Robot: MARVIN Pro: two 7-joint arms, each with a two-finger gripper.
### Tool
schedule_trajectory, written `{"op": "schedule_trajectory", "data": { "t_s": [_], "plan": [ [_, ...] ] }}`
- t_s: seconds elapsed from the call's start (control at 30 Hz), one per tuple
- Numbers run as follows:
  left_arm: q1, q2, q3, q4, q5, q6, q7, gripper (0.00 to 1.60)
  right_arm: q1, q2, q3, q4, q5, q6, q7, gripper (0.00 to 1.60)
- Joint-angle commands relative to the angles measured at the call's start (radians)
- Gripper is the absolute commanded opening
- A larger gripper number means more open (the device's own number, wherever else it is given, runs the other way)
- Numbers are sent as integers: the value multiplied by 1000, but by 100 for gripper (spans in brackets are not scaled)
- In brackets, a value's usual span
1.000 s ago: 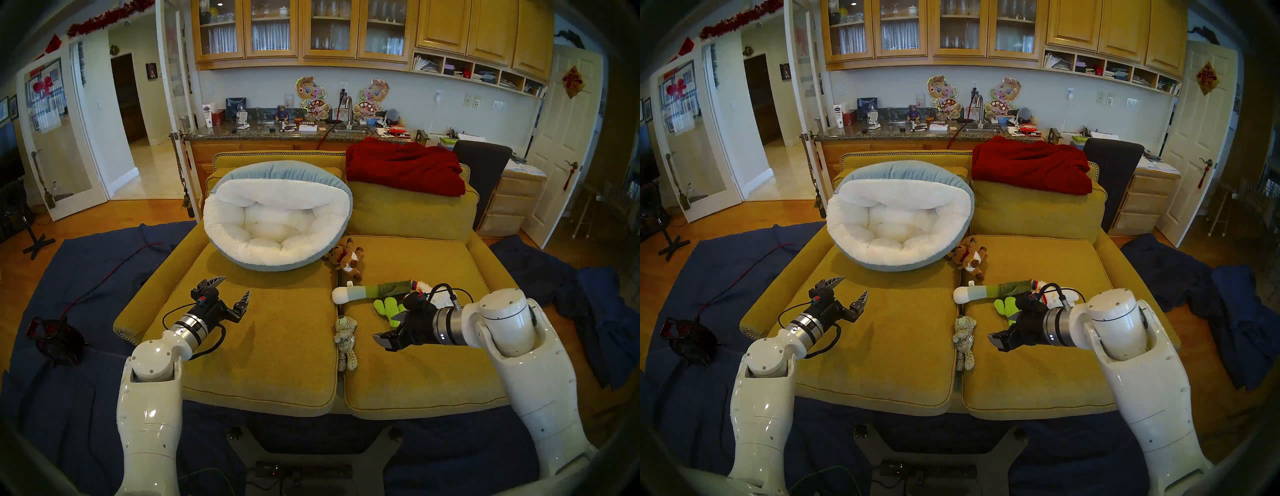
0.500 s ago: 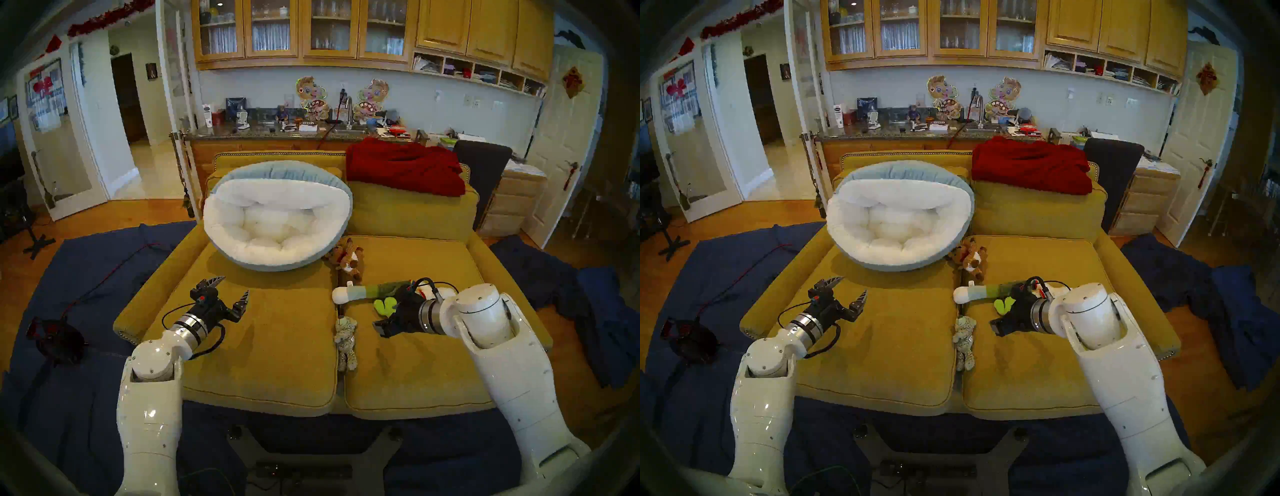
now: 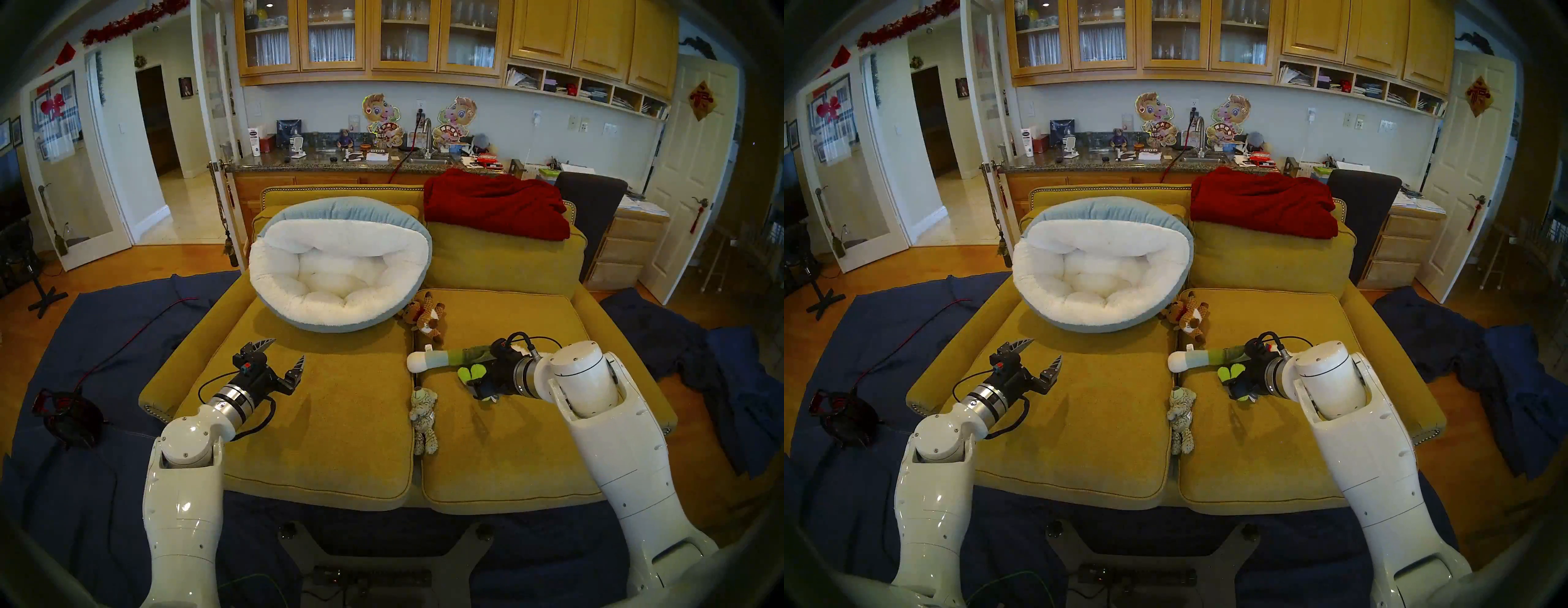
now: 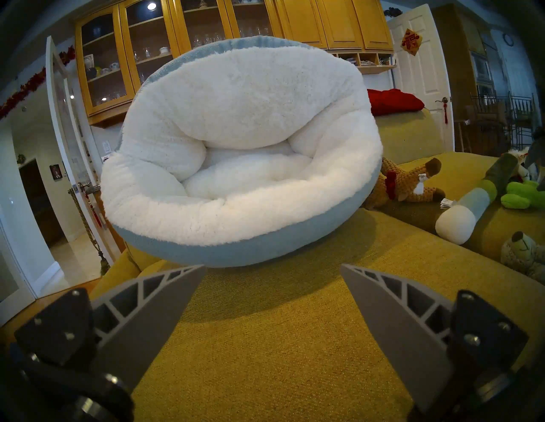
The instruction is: Put toys into dog bed
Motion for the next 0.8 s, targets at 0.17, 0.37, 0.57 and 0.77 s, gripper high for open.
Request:
{"op": "schedule_trajectory", "data": {
  "t_s": [0.17,0.37,0.57,0.77],
  "plan": [
    [-29,1,1,-28,-13,-6,-2,160,39,-10,9,33,-3,7,-6,160],
    [-29,1,1,-28,-14,-6,-2,160,40,-15,7,60,-9,-10,-12,160],
    [-29,1,2,-28,-14,-6,-2,160,36,-22,4,82,-23,-34,-31,81],
    [-29,1,2,-28,-14,-6,-2,160,22,-15,8,67,-26,-49,-28,0]
  ]
}}
